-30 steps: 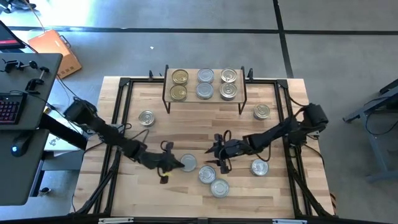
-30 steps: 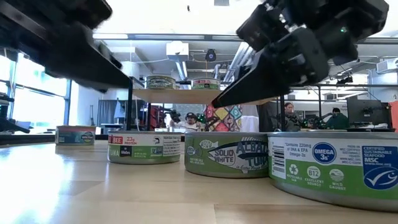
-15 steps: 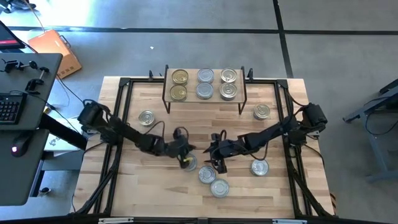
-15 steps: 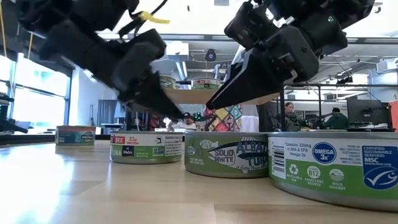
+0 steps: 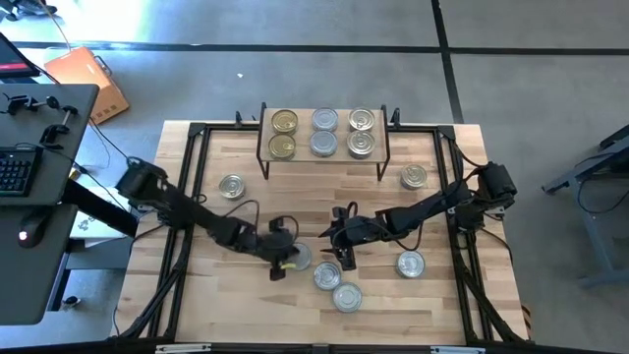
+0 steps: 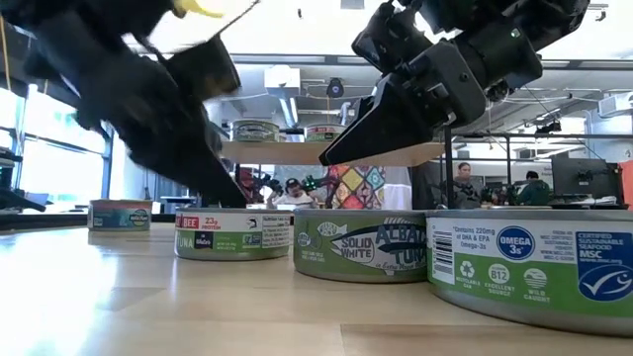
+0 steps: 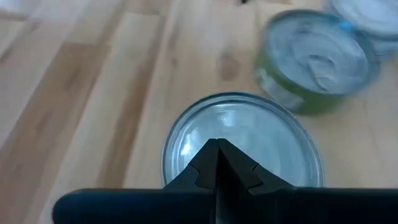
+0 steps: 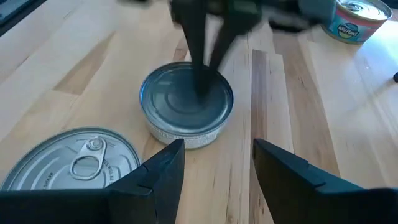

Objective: Stack canned seafood by type on shelf
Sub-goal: Stack the top light green tuna can on top of the top light green tuna can on the shelf

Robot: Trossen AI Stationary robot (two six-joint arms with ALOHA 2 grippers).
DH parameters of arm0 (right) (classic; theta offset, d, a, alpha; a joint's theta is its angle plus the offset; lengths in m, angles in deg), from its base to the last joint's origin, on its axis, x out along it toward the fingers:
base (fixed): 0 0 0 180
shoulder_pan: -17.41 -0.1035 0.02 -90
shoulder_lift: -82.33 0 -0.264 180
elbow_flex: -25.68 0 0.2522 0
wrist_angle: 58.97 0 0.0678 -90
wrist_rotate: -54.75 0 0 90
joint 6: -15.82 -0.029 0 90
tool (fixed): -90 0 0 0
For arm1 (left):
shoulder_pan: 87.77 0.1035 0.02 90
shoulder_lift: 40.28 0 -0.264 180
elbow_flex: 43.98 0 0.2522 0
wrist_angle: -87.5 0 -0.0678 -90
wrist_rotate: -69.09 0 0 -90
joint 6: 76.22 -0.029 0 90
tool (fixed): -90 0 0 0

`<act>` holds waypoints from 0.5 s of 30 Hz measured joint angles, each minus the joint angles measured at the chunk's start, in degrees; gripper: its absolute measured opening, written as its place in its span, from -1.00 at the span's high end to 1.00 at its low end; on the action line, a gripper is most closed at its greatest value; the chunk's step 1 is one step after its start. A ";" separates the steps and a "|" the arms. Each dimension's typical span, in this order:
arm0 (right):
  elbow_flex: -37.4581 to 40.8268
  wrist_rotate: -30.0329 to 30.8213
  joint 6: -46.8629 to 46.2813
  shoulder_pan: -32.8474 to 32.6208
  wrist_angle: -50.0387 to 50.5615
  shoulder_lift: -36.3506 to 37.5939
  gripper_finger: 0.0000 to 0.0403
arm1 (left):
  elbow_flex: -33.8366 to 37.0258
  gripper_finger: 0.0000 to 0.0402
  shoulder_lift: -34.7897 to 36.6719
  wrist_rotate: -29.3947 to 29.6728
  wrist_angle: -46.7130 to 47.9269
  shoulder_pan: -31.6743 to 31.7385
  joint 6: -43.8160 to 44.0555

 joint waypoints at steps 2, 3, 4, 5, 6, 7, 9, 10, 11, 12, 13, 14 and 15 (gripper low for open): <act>0.00 0.00 0.00 0.00 -0.01 0.00 0.09 | -0.25 1.00 -1.80 1.63 -1.49 0.77 1.50; 0.00 0.00 0.00 0.00 -0.01 0.00 0.09 | -0.23 1.00 -2.57 2.52 -2.48 1.24 2.46; 0.00 0.00 0.00 0.00 -0.01 0.00 0.09 | -0.24 1.00 -3.12 3.26 -3.44 1.75 3.22; 0.00 -0.02 0.00 0.00 -0.17 0.00 0.09 | -0.27 1.00 -3.23 4.42 -3.68 2.18 4.07; 0.00 0.00 0.10 0.00 -0.42 0.00 0.09 | -0.17 1.00 -3.17 6.17 -3.92 2.43 4.61; 0.00 0.00 0.51 0.03 -0.62 0.00 0.09 | -0.03 1.00 -3.02 8.07 -4.02 2.64 5.17; 0.00 0.02 0.88 0.07 -1.00 0.00 0.09 | 0.03 1.00 -2.36 10.93 -3.89 2.65 5.31; 0.00 0.02 0.72 0.07 -1.20 0.00 0.09 | 0.07 1.00 -1.76 12.29 -3.82 2.65 5.21; 0.00 0.02 0.54 0.07 -1.27 0.00 0.08 | 0.04 1.00 -1.16 12.95 -4.19 2.63 4.90; 0.00 0.01 0.49 0.07 -1.27 0.00 0.06 | -0.04 1.00 -0.62 13.31 -4.15 2.63 4.64; 0.00 0.00 0.58 0.07 -1.43 -0.23 0.04 | -0.04 1.00 -0.23 13.35 -3.64 2.63 4.31; 0.00 0.00 1.07 0.07 -2.10 -0.63 0.00 | 0.00 1.00 -0.01 13.41 -3.18 2.63 3.97; 0.00 -0.05 2.11 0.07 -2.56 -1.11 -0.04 | 0.00 1.00 0.10 13.44 -2.90 2.63 3.92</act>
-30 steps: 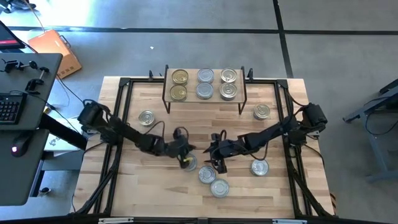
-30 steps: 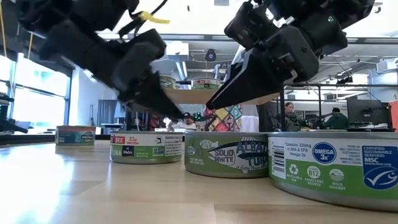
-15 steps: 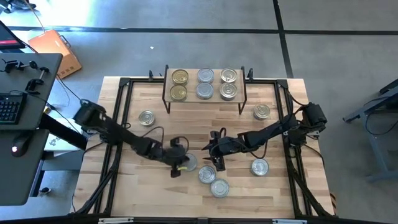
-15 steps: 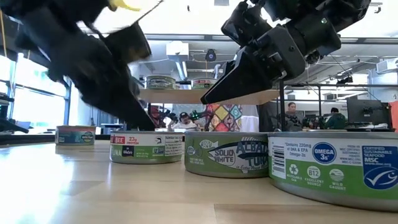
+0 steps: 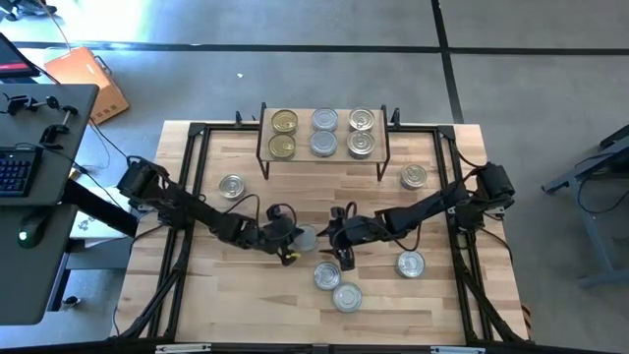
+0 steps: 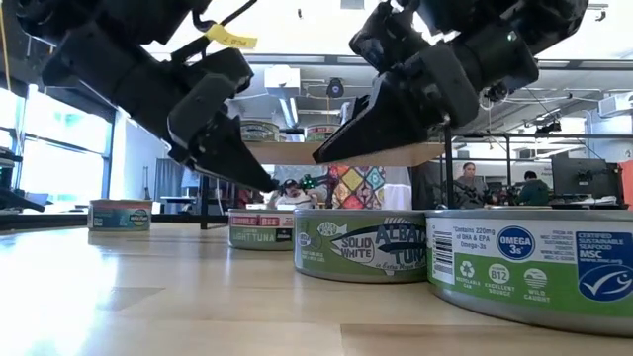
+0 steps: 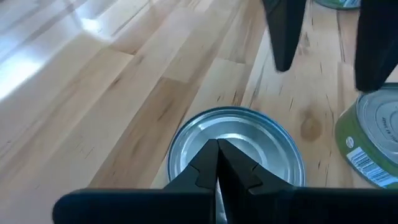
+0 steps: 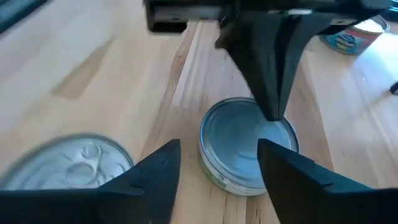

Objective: Stack canned seafood by type on shelf
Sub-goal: Stack the top light green tuna can on top of the top light green tuna can on the shelf

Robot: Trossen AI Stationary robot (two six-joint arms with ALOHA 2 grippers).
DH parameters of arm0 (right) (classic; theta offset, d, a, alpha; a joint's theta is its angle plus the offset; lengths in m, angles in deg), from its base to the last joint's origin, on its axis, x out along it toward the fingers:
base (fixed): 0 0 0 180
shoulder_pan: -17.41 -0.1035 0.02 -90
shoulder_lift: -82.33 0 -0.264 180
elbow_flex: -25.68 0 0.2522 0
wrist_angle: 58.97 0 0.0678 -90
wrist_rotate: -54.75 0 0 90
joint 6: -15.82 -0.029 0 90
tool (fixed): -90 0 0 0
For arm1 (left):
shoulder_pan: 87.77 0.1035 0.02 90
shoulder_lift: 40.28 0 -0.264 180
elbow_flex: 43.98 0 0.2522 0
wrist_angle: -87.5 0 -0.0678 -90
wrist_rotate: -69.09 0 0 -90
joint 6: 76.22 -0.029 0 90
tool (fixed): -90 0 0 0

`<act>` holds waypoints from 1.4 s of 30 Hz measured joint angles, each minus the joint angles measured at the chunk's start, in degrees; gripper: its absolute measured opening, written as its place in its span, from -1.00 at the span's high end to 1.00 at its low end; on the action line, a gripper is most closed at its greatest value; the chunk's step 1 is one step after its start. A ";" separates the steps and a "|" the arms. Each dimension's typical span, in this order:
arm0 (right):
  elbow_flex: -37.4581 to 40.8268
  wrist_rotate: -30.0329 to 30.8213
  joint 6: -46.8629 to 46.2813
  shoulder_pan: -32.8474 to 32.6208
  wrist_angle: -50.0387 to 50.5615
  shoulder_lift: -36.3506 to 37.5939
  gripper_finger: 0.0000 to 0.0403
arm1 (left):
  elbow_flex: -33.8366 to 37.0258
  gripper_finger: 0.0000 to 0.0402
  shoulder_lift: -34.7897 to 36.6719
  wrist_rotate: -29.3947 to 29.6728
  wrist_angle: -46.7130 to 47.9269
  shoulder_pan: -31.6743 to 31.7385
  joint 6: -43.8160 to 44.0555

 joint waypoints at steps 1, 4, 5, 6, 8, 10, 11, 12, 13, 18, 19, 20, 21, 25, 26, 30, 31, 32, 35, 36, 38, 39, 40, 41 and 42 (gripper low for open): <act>0.00 -0.07 1.31 0.00 -0.71 -0.79 -0.09 | 0.00 1.00 0.15 -0.01 0.40 0.00 0.00; 0.00 -0.20 6.76 0.13 -4.31 -3.84 -0.20 | 0.00 1.00 0.22 -0.30 2.00 0.34 0.10; 0.00 -0.21 8.98 0.27 -5.65 -4.92 -0.22 | 0.00 1.00 0.16 -0.35 3.25 0.48 0.72; 0.00 -0.25 10.98 0.31 -7.00 -5.91 -0.22 | 0.00 1.00 0.08 -0.20 4.51 0.61 1.59; 0.04 -0.23 13.91 0.37 -10.28 -7.61 -0.22 | 0.00 1.00 0.51 1.20 6.86 0.36 3.25; 0.04 -0.39 16.15 0.37 -13.26 -8.94 -0.19 | 0.00 1.00 1.59 4.10 9.64 -0.37 5.27; 0.00 -0.53 16.99 0.42 -13.72 -9.44 -0.16 | 0.00 1.00 2.16 5.69 11.04 -0.74 6.17; -0.27 -0.63 17.98 0.56 -13.68 -9.88 -0.13 | 0.00 1.00 2.76 6.83 12.41 -1.04 6.86; -0.64 -0.75 18.91 0.67 -13.60 -10.27 -0.10 | 0.00 1.00 3.21 7.37 13.47 -1.20 7.43; -3.43 -5.63 20.82 1.98 -11.91 -12.26 0.10 | 0.03 1.00 3.79 4.88 14.74 -1.18 8.00; -4.19 -6.02 20.82 2.25 -10.77 -12.74 0.14 | 0.24 1.00 3.71 4.35 14.35 -1.16 8.12; -4.97 -6.06 20.84 2.47 -9.24 -13.17 0.19 | 0.66 1.00 3.71 3.82 14.12 -1.16 8.66; -5.68 -6.08 20.88 2.62 -7.41 -13.53 0.24 | 1.15 1.00 3.71 3.62 14.23 -1.16 9.54; -8.41 -6.11 24.60 2.97 -1.24 -14.11 0.47 | 3.52 1.00 3.62 3.56 12.45 -2.04 13.25; -8.84 -5.77 25.35 3.04 -0.18 -14.08 0.53 | 4.08 1.00 3.62 3.56 11.43 -2.42 13.51; -9.48 -5.14 26.50 3.10 1.56 -14.02 0.85 | 6.00 1.00 3.62 4.89 4.70 -4.56 13.04; -9.53 -5.11 26.88 3.12 1.93 -13.97 0.92 | 6.27 1.00 3.62 5.58 3.33 -5.24 12.30; -9.55 -5.05 27.04 3.15 2.52 -13.92 0.95 | 6.28 1.00 3.62 6.13 2.44 -5.95 11.39; -9.55 -4.34 26.80 3.19 2.82 -13.73 0.96 | 6.14 1.00 3.64 8.40 2.09 -8.08 10.54; -9.51 -3.89 26.78 3.19 3.19 -13.49 0.97 | 6.14 1.00 3.62 9.25 2.43 -8.69 10.72; -9.65 -2.80 26.20 3.17 3.48 -13.07 0.99 | 6.14 1.00 3.62 10.83 3.34 -9.72 11.40; -9.60 -2.62 25.33 3.21 3.99 -12.60 0.99 | 6.14 1.00 3.62 11.34 3.88 -10.20 11.95; -9.51 -2.50 24.15 3.28 4.19 -12.20 0.99 | 6.16 1.00 3.62 11.96 4.31 -10.67 12.43; -9.44 -2.52 23.15 3.51 4.64 -11.61 0.99 | 6.16 1.00 3.62 12.39 4.69 -11.18 12.95; -9.35 -2.71 22.04 3.79 5.15 -11.07 0.99 | 6.16 1.00 3.62 12.53 4.86 -11.69 13.05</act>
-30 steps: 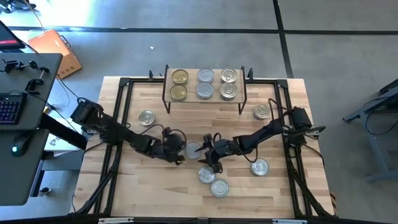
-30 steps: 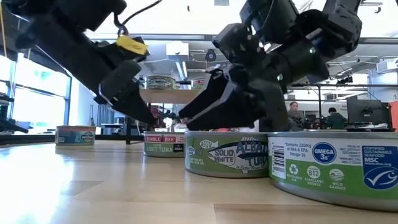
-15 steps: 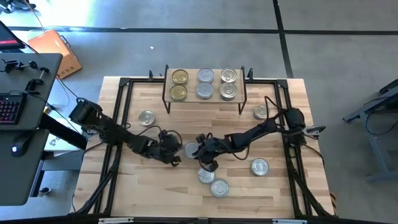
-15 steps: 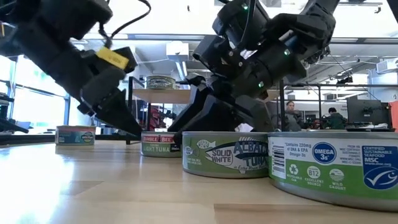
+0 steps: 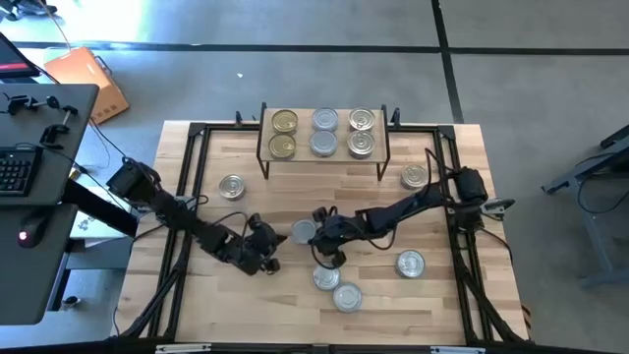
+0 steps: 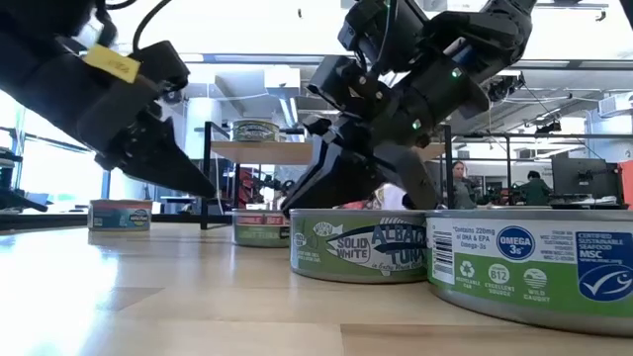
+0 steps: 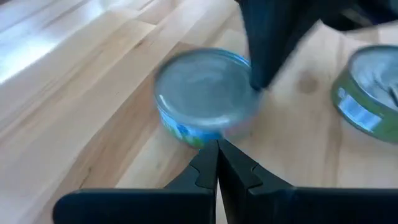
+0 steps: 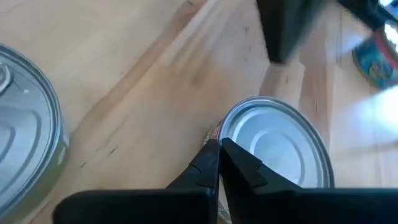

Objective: Stack canned seafood by type on shelf
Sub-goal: Stack the top light green tuna can on top of the top light green tuna can on the shelf

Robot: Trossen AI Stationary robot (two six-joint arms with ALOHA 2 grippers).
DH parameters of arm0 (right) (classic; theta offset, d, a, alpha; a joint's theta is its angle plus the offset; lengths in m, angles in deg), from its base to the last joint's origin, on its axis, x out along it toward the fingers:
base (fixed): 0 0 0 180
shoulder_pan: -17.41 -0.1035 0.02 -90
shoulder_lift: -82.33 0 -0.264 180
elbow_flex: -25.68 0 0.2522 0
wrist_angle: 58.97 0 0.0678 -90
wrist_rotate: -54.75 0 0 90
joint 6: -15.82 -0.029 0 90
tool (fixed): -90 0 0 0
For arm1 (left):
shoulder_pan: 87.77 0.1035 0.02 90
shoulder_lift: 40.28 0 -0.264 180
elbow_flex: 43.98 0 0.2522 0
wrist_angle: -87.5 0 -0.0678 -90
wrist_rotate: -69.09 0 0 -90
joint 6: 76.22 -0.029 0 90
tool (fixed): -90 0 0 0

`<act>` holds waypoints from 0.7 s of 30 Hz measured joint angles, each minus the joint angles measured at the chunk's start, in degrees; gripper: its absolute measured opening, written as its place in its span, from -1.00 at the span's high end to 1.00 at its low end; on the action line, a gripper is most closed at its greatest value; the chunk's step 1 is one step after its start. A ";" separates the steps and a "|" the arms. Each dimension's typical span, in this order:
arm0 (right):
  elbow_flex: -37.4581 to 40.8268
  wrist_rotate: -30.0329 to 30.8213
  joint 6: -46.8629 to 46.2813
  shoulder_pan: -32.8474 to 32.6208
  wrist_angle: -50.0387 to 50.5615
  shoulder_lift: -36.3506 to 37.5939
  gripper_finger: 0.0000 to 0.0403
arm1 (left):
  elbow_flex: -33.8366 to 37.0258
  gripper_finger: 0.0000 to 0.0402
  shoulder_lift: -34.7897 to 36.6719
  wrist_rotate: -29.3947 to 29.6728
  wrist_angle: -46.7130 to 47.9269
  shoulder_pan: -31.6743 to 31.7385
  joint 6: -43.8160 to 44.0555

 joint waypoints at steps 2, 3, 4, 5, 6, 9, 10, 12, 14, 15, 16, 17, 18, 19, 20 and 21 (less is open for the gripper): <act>0.09 -0.22 -2.13 0.60 0.42 1.26 1.00 | 0.00 1.00 0.00 0.03 -0.08 -1.26 -1.72; 0.09 -0.44 -3.14 0.94 0.32 1.85 1.00 | 0.00 1.00 0.00 0.06 -0.15 -1.99 -3.30; 0.09 -0.81 -3.93 1.29 0.49 2.59 1.00 | 0.00 1.00 0.00 0.08 -0.46 -2.64 -5.12; 0.06 -1.27 -4.88 1.67 0.88 3.04 1.00 | 0.00 1.00 0.00 0.13 -1.15 -3.31 -7.15; 0.04 -1.86 -6.06 2.11 1.14 3.24 1.00 | 0.00 1.00 0.00 0.21 -1.87 -3.80 -9.24; 0.04 -3.00 -8.72 3.10 2.11 3.39 1.00 | -0.02 1.00 -0.95 1.61 -5.76 -4.70 -16.60; 0.04 -3.08 -9.17 3.37 1.94 3.43 1.00 | -0.04 1.00 -1.48 1.97 -7.15 -4.69 -19.61; 0.01 -3.22 -9.75 3.77 1.88 3.60 1.00 | -0.02 1.00 -3.07 2.66 -11.07 -4.10 -25.66; -0.02 -3.27 -10.56 4.11 2.06 3.62 1.00 | -0.06 0.96 -4.75 2.59 -13.99 -3.43 -31.85; -0.02 -3.27 -10.77 4.22 2.13 3.62 1.00 | -0.04 0.93 -5.55 2.48 -15.08 -3.18 -34.81; -0.02 -3.29 -10.85 4.36 2.11 3.62 1.00 | -0.10 0.88 -6.30 2.13 -16.07 -2.82 -38.00; -0.02 -3.34 -10.86 4.41 2.13 3.62 1.00 | -0.35 0.82 -6.95 1.89 -16.56 -2.48 -40.70; -0.02 -3.41 -10.87 4.43 2.09 3.62 1.00 | -0.51 0.76 -7.42 1.81 -17.11 -2.13 -43.14; -0.02 -3.51 -10.89 4.43 2.12 3.62 1.00 | -0.85 0.69 -7.91 1.83 -17.30 -1.68 -45.37; -0.02 -3.54 -11.18 4.42 2.13 3.62 1.00 | -1.47 0.61 -8.55 1.81 -17.54 -1.20 -47.40; -0.02 -3.61 -11.68 4.41 2.13 3.62 1.00 | -1.99 0.53 -9.19 1.63 -17.65 -0.69 -49.52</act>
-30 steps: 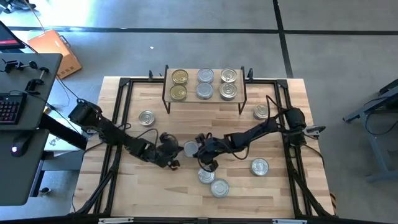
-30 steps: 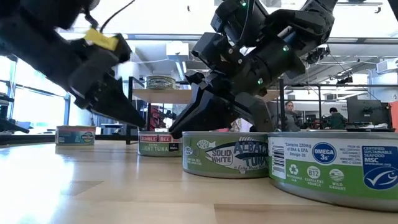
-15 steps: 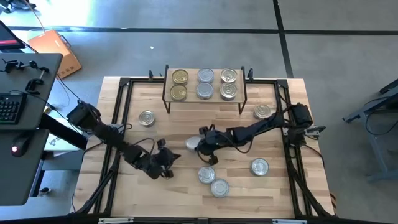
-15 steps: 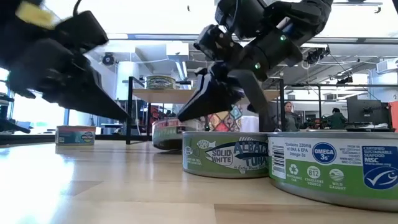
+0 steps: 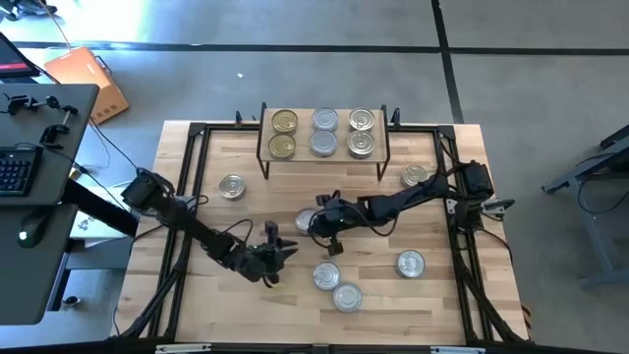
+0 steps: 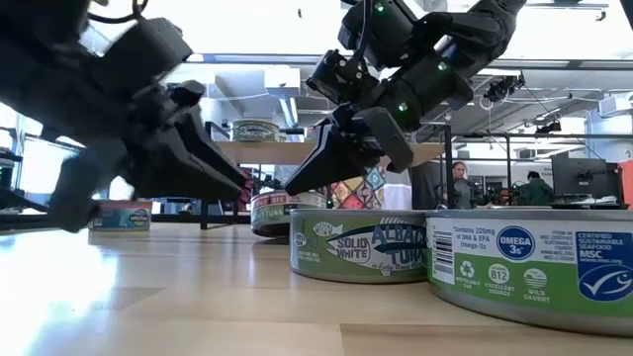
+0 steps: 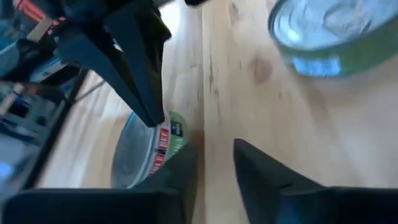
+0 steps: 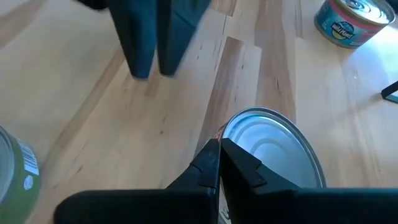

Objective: Stack canned seafood by type on shelf
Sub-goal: Stack the top light green tuna can on top of the top light green tuna can on the shelf

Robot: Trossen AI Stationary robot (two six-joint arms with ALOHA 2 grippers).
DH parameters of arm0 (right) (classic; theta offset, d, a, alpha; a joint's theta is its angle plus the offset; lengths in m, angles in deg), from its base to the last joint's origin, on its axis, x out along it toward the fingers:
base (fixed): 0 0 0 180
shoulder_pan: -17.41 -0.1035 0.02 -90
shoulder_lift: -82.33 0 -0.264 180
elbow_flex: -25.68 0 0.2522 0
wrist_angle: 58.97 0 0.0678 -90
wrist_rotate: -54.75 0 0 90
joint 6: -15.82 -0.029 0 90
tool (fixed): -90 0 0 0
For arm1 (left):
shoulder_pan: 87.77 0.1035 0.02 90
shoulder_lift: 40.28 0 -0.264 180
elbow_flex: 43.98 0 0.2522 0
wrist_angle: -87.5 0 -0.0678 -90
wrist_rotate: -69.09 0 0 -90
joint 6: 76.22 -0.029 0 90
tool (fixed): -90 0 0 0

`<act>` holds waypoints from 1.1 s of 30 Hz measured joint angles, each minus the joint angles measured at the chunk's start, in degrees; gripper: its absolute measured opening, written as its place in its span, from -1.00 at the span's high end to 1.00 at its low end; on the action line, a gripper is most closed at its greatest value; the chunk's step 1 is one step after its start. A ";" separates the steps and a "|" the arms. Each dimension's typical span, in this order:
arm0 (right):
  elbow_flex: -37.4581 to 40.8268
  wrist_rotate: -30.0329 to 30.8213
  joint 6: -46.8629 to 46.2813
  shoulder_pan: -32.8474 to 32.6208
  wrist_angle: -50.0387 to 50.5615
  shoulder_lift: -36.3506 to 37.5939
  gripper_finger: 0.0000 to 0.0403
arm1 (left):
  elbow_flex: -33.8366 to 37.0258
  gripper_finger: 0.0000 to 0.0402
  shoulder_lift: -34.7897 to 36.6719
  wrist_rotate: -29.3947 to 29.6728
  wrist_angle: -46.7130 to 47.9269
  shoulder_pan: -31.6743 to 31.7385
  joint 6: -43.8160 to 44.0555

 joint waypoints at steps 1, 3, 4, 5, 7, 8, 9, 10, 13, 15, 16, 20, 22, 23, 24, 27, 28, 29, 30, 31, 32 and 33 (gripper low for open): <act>0.00 -0.14 -0.23 0.00 0.00 0.00 1.00 | -0.35 0.46 -0.64 0.00 0.13 0.43 -2.31; -0.02 -0.16 -0.27 0.00 0.00 0.02 1.00 | -1.28 0.30 -2.55 -0.40 0.18 1.31 -7.38; -0.02 -0.24 -0.27 0.00 -0.02 0.02 1.00 | -1.73 0.23 -3.38 -0.61 -0.48 1.65 -9.46; -0.02 -0.52 -0.30 0.00 -0.04 0.02 1.00 | -2.26 0.16 -4.09 -0.14 -0.80 2.07 -11.86; -0.04 -1.56 -1.10 0.00 -0.16 0.02 1.00 | -3.29 0.03 -5.63 1.08 -1.27 2.89 -14.69; -0.04 -1.96 -1.70 0.00 -0.28 0.02 1.00 | -3.79 -0.02 -6.16 2.19 -1.21 3.25 -15.38; -0.05 -2.23 -2.09 0.00 -0.38 0.03 1.00 | -4.31 -0.06 -6.54 3.92 -1.09 3.56 -15.97; -0.07 -2.28 -2.31 0.00 -0.38 0.04 1.00 | -4.86 -0.10 -6.88 5.21 -0.91 3.73 -16.13; -0.07 -2.54 -2.65 0.00 -0.28 0.04 1.00 | -6.06 -0.16 -6.86 7.24 0.01 3.75 -16.62; -0.07 -2.83 -2.65 0.00 -0.28 0.04 1.00 | -6.20 -0.17 -6.88 7.50 0.79 3.81 -17.17; -0.07 -3.12 -2.73 0.00 -0.28 0.07 1.00 | -6.25 -0.17 -6.84 7.53 1.59 3.88 -17.20; -0.09 -3.28 -3.87 0.00 -0.24 0.11 1.00 | -6.25 -0.17 -7.38 7.34 4.45 4.77 -14.62; -0.09 -3.28 -4.65 -0.02 -0.26 0.11 1.00 | -6.25 -0.17 -7.88 7.08 4.56 5.25 -13.26; -0.09 -3.28 -5.10 -0.02 -0.29 0.11 1.00 | -6.25 -0.17 -7.98 7.09 4.60 5.43 -12.80; -0.09 -3.28 -5.31 -0.02 -0.33 0.11 1.00 | -6.27 -0.17 -8.11 7.07 4.65 5.55 -12.49; -0.09 -3.28 -6.62 0.00 -0.39 0.12 1.00 | -6.27 -0.17 -8.36 7.09 4.61 5.63 -12.39; -0.09 -3.27 -6.92 0.00 -0.35 0.22 1.00 | -6.27 -0.17 -8.36 7.07 4.63 5.63 -12.39; -0.09 -3.26 -7.23 0.00 -0.32 0.35 1.00 | -6.27 -0.17 -8.38 7.05 4.69 5.63 -12.35; -0.09 -3.26 -7.72 0.00 -0.45 0.43 1.00 | -6.27 -0.17 -8.39 7.05 4.78 5.63 -12.33; -0.09 -3.26 -7.96 0.00 -0.56 0.58 1.00 | -6.27 -0.17 -8.41 7.06 4.81 5.53 -12.34; -0.09 -3.23 -8.08 0.00 -0.49 0.80 1.00 | -6.27 -0.17 -8.41 7.07 4.81 5.52 -12.42; -0.09 -3.18 -8.16 0.00 -0.55 0.92 1.00 | -6.27 -0.17 -8.41 7.04 4.82 5.52 -12.44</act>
